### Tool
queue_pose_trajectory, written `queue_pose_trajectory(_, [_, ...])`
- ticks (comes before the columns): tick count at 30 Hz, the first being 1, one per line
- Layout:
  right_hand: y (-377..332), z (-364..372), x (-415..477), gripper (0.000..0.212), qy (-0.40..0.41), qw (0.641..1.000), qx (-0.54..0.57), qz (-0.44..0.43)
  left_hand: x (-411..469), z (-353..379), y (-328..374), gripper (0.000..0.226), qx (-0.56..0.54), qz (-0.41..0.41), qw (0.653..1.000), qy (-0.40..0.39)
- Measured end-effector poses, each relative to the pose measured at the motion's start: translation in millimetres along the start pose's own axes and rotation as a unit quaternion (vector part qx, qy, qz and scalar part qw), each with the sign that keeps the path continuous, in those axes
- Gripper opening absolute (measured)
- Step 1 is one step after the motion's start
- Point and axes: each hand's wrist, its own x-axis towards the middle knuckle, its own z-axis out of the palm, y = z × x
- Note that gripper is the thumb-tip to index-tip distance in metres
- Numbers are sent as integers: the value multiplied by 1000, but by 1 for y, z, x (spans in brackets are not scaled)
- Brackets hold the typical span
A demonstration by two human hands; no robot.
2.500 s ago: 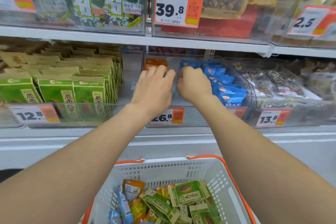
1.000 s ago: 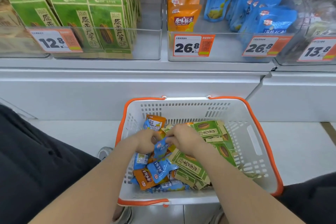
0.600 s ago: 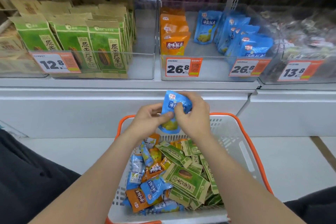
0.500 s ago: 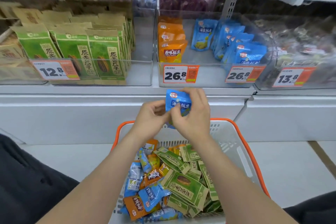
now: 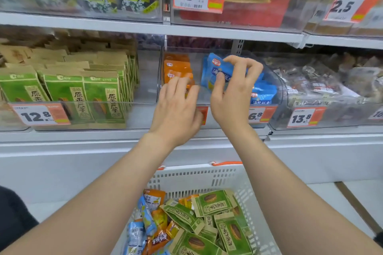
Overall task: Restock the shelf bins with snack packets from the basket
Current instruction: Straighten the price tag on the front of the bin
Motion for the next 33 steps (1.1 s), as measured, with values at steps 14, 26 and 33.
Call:
queue_pose_trajectory(14, [76, 89, 91, 51, -351, 865, -348, 86, 11, 35, -9, 43, 63, 73, 995, -32])
queue_pose_trajectory(26, [102, 117, 113, 40, -261, 832, -490, -18, 9, 41, -7, 41, 82, 56, 995, -4])
queue_pose_trajectory(33, [83, 101, 98, 57, -257, 859, -437, 67, 7, 41, -8, 44, 64, 71, 995, -5])
